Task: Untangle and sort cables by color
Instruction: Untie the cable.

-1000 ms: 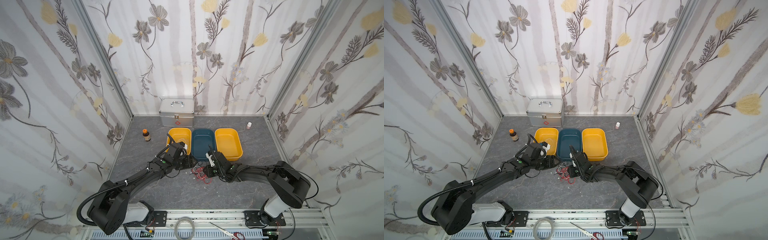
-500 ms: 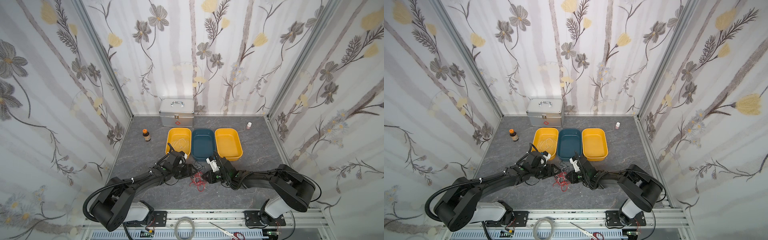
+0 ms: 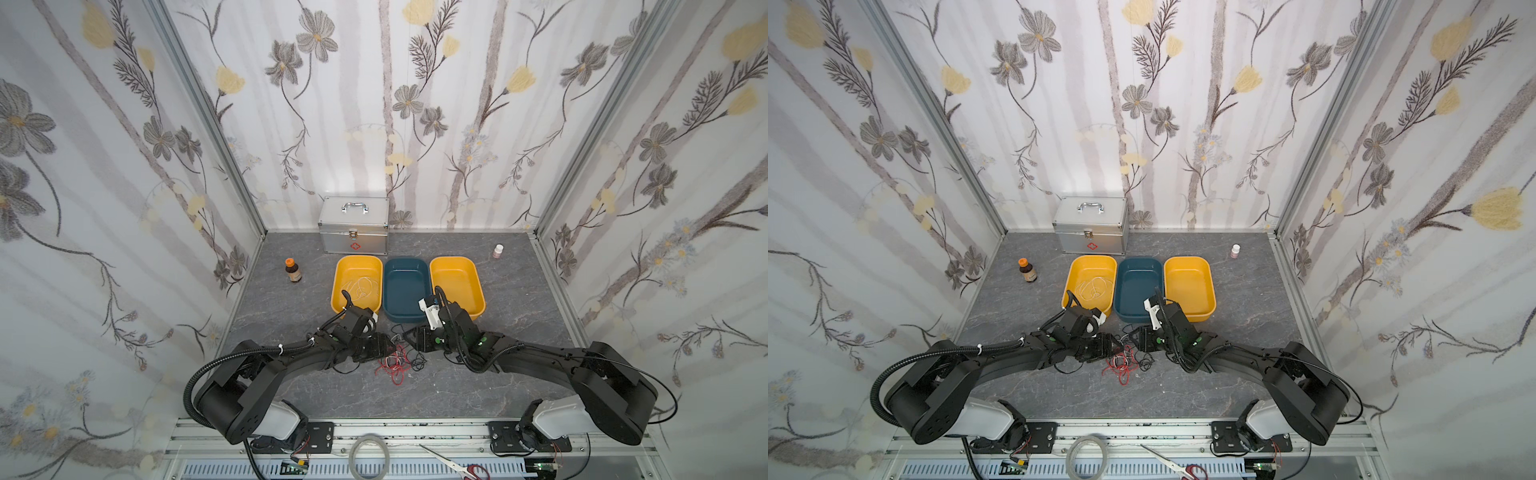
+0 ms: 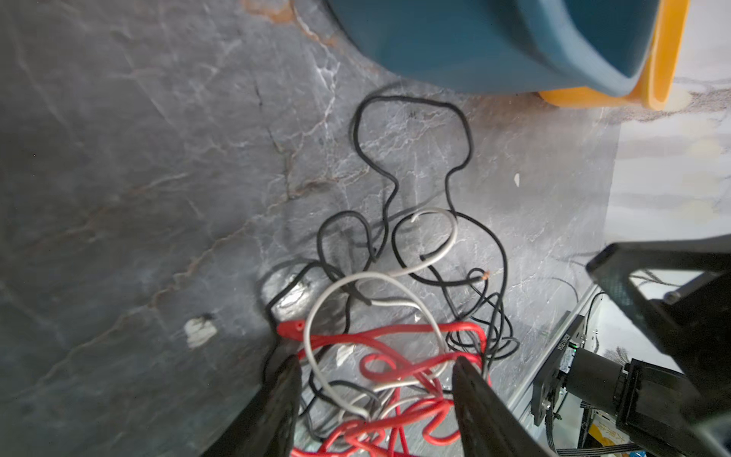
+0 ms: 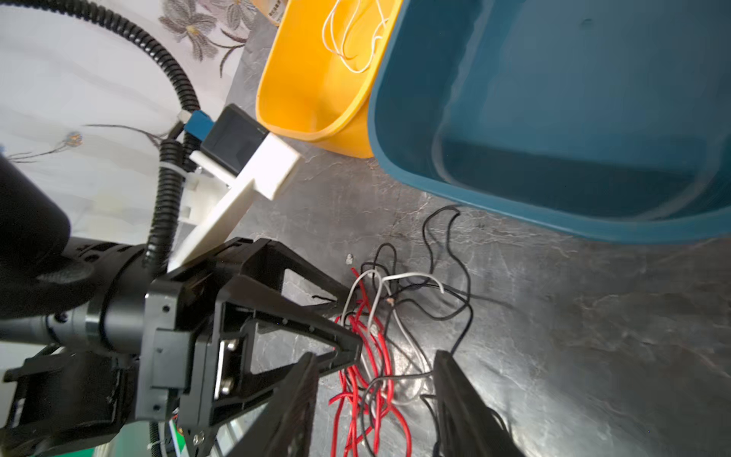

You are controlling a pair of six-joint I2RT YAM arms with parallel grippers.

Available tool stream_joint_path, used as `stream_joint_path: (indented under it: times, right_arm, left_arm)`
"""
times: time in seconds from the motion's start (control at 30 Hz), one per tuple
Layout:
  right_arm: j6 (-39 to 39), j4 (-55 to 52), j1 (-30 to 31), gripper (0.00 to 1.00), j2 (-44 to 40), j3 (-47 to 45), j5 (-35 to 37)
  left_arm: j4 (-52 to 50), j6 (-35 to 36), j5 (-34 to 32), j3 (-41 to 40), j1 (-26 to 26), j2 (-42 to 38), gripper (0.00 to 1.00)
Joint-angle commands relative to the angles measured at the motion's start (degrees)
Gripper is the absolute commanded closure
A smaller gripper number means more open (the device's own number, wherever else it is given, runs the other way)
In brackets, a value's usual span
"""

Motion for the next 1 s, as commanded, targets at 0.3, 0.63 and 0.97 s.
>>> stream_joint_path:
  times: [0.3,0.63,0.97]
  right_arm:
    - [8.3,4.8,0.8,0.54,8.7,1.1,-0.5]
    - [6.7,1.3,-0.1,0.52,5.7,-0.8,3.5]
    - [2.4,2.8,0.1,0.52,4.2,1.1,2.6]
  left_arm:
    - [0.9,0.8,-3.7,1.3,-1.6,2.4,0.45]
    - [0.1,1.3,-4.7,1.5,-1.7,5.0,0.63]
    - [-1.2,2.0,-5.4,1.8,-2.0,4.9,0.92]
